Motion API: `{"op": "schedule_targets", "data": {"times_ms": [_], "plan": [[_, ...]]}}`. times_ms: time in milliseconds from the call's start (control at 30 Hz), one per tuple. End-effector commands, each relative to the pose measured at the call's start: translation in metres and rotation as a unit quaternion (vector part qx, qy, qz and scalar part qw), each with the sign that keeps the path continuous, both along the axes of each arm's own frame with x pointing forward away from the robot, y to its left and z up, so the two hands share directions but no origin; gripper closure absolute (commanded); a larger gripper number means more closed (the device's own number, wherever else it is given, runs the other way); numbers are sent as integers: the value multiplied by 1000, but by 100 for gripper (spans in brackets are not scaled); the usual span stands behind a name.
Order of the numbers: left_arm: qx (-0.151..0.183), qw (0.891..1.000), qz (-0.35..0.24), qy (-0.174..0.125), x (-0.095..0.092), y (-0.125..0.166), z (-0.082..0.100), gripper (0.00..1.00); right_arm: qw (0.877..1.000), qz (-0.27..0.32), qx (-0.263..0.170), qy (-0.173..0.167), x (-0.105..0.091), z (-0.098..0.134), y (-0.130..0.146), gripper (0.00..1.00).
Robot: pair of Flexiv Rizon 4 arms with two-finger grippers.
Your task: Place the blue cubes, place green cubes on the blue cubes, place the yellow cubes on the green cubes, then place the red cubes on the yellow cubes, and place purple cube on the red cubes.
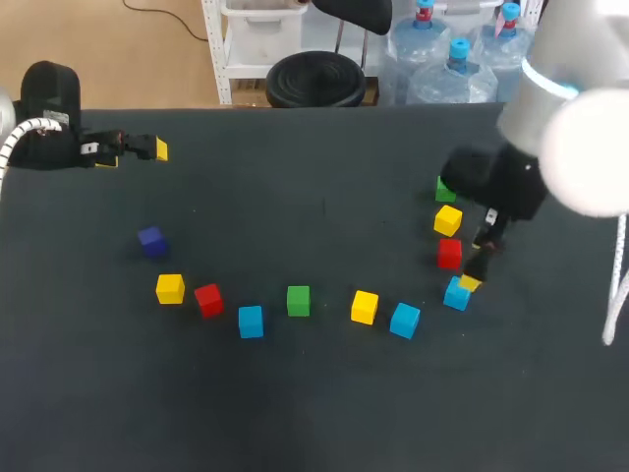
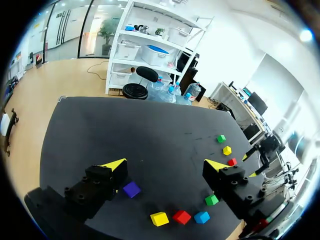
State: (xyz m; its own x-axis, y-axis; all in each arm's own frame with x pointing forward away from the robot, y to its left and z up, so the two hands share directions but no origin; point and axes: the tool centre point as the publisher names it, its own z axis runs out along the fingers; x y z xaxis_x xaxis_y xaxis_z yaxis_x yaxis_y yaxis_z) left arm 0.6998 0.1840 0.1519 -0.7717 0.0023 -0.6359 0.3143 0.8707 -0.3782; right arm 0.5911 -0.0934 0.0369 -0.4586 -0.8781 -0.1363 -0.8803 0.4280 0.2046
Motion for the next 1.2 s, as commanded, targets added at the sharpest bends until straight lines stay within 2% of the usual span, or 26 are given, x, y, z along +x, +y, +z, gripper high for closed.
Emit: {"op": "schedule_targets", "data": {"times_ms": [33,67,367,433,500,600,667,700,733,767,800,833,867,900,1133,1167,1200], "plan": [[-3,1000,-2,-3,0,1,-1,0,1000,-13,17,22,1,-14,3,0],[-3,1000,-2,-3,0,1,-1,0,999,-20,20,29,1,-16,4,0],[-3,1000,-2,-3,0,1,-1,0,1000,-10,8,26,2,-26,14,0],[-3,1000,-2,-3,0,1,-1,0,1000,-5,7,27,1,-28,17,9],[-3,1000,-2,-3,0,1,-1,0,1000,5,1,27,0,-29,18,0],[-3,1000,-2,-3,0,1,-1,0,1000,11,-8,28,-1,-31,18,2],[-3,1000,-2,-3,0,1,-1,0,999,13,-12,27,-2,-33,18,23],[-3,1000,-2,-3,0,1,-1,0,999,14,-14,27,-3,-33,17,38],[-3,1000,-2,-3,0,1,-1,0,999,15,-15,27,-3,-33,17,40],[-3,1000,-2,-3,0,1,-1,0,999,15,-16,27,-3,-33,17,36],[-3,1000,-2,-3,0,1,-1,0,999,15,-18,26,-3,-34,16,35],[-3,1000,-2,-3,0,1,-1,0,999,16,-19,27,-3,-34,15,38],[-3,1000,-2,-3,0,1,-1,0,999,16,-22,27,-3,-35,14,47],[-3,1000,-2,-3,0,1,-1,0,999,17,-24,28,-3,-36,14,51],[-3,1000,-2,-3,0,1,-1,0,999,22,-32,30,-4,-38,13,69],[-3,1000,-2,-3,0,1,-1,0,999,22,-33,30,-4,-38,12,77],[-3,1000,-2,-3,0,1,-1,0,999,22,-33,29,-3,-38,12,100]]}}
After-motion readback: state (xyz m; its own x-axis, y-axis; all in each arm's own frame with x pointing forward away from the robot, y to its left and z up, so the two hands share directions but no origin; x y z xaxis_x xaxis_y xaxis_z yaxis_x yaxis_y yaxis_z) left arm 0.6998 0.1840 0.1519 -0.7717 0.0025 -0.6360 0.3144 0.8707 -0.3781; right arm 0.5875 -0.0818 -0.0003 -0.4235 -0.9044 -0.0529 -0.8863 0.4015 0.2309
